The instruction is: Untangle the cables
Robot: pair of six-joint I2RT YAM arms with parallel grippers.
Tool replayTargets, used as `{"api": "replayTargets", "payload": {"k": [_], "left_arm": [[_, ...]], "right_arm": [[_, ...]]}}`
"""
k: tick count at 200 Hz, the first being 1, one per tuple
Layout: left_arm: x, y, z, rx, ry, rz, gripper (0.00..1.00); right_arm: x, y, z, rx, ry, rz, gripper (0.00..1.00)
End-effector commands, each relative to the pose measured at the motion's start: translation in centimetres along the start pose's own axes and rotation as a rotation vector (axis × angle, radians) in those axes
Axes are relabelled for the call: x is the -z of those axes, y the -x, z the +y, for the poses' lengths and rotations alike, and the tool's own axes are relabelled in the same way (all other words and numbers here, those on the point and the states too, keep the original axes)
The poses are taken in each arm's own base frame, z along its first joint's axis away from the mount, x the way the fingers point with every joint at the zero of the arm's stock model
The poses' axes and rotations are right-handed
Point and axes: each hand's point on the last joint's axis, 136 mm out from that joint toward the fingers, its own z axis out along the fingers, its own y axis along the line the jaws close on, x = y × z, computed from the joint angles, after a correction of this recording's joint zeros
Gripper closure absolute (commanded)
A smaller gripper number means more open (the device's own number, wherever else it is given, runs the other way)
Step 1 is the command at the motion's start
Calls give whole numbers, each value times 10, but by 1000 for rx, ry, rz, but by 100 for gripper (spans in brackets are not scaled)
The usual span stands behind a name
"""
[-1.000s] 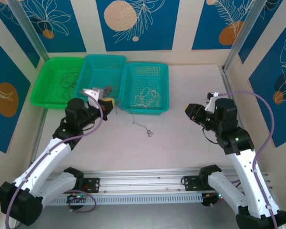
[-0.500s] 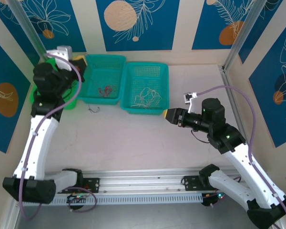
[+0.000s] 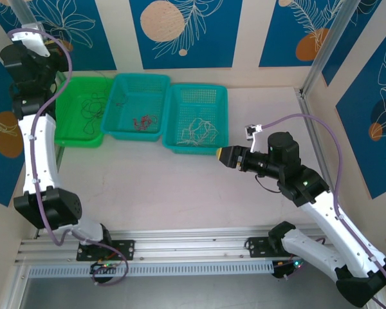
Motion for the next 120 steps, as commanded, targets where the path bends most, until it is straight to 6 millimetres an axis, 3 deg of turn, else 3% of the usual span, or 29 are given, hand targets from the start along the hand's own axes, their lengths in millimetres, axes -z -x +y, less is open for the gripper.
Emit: {"api": "replayTargets", "payload": {"k": [1,39,57,84,100,120], "left_arm": [[-16,-41,34,20,66,115,100],[-30,-111,85,119,164,214,100],[-28,-146,111,128,248,277,100],[-20,-187,133,132,324,334,100],[-18,-187,135,162,301,314,100],[-19,-146,117,181,214,220,100]], "right_arm": [[11,10,10,22,7,-44,39],[11,9,11,10,8,-37,39],[13,8,12,4,7,-32,39],[14,7,12,-1,6,-36,39],[14,8,12,-4,8,-37,39],[13,10,13,-1,7,-44,39]]}}
